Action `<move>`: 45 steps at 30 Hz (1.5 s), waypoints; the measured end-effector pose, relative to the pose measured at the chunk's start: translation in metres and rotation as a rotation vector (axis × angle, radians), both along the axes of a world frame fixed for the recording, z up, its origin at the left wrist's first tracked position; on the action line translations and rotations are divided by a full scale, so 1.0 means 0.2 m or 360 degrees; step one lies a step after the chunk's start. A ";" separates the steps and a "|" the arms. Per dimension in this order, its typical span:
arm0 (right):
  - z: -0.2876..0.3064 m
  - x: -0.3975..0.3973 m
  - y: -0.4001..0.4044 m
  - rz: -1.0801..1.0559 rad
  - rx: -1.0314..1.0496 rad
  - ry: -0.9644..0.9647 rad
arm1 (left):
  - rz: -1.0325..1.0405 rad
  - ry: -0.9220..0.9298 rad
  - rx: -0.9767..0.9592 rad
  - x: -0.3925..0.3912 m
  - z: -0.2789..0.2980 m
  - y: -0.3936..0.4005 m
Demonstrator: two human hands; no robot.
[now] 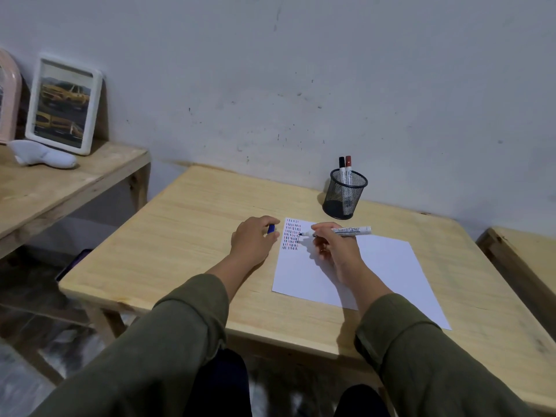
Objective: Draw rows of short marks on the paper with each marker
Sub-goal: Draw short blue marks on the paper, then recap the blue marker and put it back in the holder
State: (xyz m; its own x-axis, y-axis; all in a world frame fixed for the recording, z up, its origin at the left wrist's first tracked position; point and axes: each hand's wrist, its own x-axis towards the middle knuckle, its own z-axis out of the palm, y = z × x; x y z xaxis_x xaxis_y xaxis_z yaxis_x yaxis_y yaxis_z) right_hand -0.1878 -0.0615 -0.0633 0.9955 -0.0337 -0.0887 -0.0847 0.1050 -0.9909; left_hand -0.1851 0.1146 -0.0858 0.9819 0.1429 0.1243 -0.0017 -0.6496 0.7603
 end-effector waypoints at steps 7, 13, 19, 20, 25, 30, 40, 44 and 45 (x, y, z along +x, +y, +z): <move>0.12 0.09 -0.03 0.0044 -0.0021 -0.0066 | 0.0187 0.0008 -0.0510 0.07 0.07 -0.07; 0.25 0.17 -0.06 0.0047 0.0015 -0.0144 | 0.0242 -0.0082 -0.0984 0.16 0.24 -0.21; 0.34 0.22 -0.11 -0.0002 0.0046 -0.0186 | 0.0129 -0.0065 -0.1027 0.22 0.34 -0.26; 0.35 0.22 -0.11 -0.0003 0.0049 -0.0189 | 0.0108 -0.0061 -0.1029 0.23 0.35 -0.27; 0.40 0.24 -0.12 -0.0006 0.0064 -0.0204 | -0.0001 -0.0050 -0.1036 0.25 0.40 -0.30; 0.44 0.24 -0.12 0.0025 0.0048 -0.0231 | -0.0085 -0.0026 -0.1052 0.26 0.43 -0.32; 0.50 0.25 -0.16 0.0135 -0.0054 -0.0329 | -0.0064 0.0291 -0.1552 0.28 0.55 -0.38; 0.49 0.26 -0.16 0.0059 0.0255 -0.0285 | 0.0010 0.0112 -0.1545 0.29 0.54 -0.42; 0.47 0.25 -0.15 0.0036 0.0359 -0.0256 | 0.0033 0.0070 -0.1485 0.29 0.53 -0.43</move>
State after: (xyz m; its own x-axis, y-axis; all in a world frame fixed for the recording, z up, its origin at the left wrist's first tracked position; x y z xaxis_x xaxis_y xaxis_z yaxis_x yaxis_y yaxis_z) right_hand -0.1372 -0.0912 0.0315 0.9977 -0.0086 0.0678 0.0669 0.3244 -0.9436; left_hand -0.1270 0.0282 0.0210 0.9791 0.1838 -0.0866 0.0440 0.2241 0.9736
